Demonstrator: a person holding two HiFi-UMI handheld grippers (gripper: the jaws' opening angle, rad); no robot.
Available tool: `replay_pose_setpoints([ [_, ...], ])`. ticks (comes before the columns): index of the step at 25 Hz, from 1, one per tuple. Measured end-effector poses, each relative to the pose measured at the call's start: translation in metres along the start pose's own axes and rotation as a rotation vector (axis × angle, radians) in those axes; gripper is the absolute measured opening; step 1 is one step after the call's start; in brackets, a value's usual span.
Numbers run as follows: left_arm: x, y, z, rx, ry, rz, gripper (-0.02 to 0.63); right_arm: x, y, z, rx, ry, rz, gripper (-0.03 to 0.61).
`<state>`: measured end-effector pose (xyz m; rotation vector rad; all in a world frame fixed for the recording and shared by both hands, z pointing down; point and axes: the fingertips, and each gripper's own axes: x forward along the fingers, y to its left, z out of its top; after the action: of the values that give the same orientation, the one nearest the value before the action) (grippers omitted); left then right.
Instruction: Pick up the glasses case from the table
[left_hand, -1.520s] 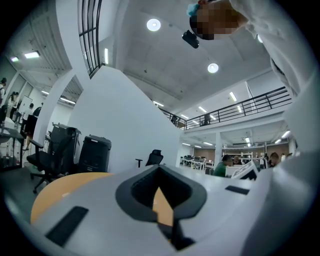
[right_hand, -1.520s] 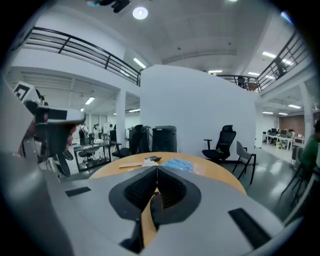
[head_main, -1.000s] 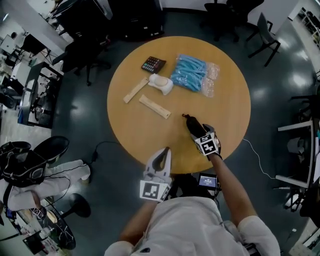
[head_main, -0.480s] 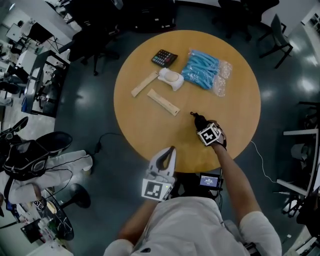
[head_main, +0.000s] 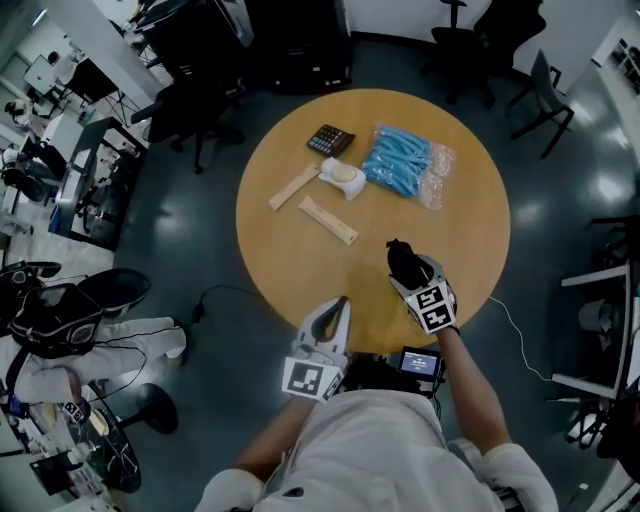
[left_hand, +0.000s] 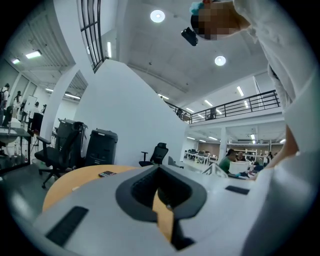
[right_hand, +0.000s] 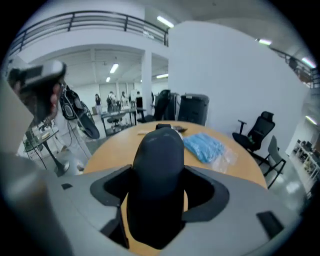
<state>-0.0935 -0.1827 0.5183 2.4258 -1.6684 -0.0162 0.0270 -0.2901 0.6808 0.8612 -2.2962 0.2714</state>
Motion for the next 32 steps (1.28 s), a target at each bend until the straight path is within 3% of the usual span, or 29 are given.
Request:
replay_pose_setpoints([
  [5,-0.001,-0.009,0.022,0.062,-0.037,-0.01,0.006,-0.089,0.019,0.083,-0.052,-0.311,-0.079,0.327],
  [8,-0.002,-0.008,0.043,0.051,-0.067,0.029,0.008,-0.141,0.021,0.119,0.052,-0.497,-0.171,0.327],
  [11,-0.009,-0.005,0.057,0.046,-0.091,0.102,0.008,-0.182,0.029,0.124,0.185,-0.619,-0.25,0.327],
  [16,-0.007,-0.011,0.038,-0.012,-0.046,0.113,0.008,-0.18,0.05,0.096,0.254,-0.608,-0.21,0.327],
  [22,-0.003,-0.028,0.037,0.015,-0.043,0.064,0.006,-0.181,0.045,0.09,0.251,-0.584,-0.226,0.327],
  [32,0.0,-0.021,0.038,0.018,-0.047,0.072,0.008,-0.18,0.039,0.096,0.234,-0.606,-0.239,0.327],
])
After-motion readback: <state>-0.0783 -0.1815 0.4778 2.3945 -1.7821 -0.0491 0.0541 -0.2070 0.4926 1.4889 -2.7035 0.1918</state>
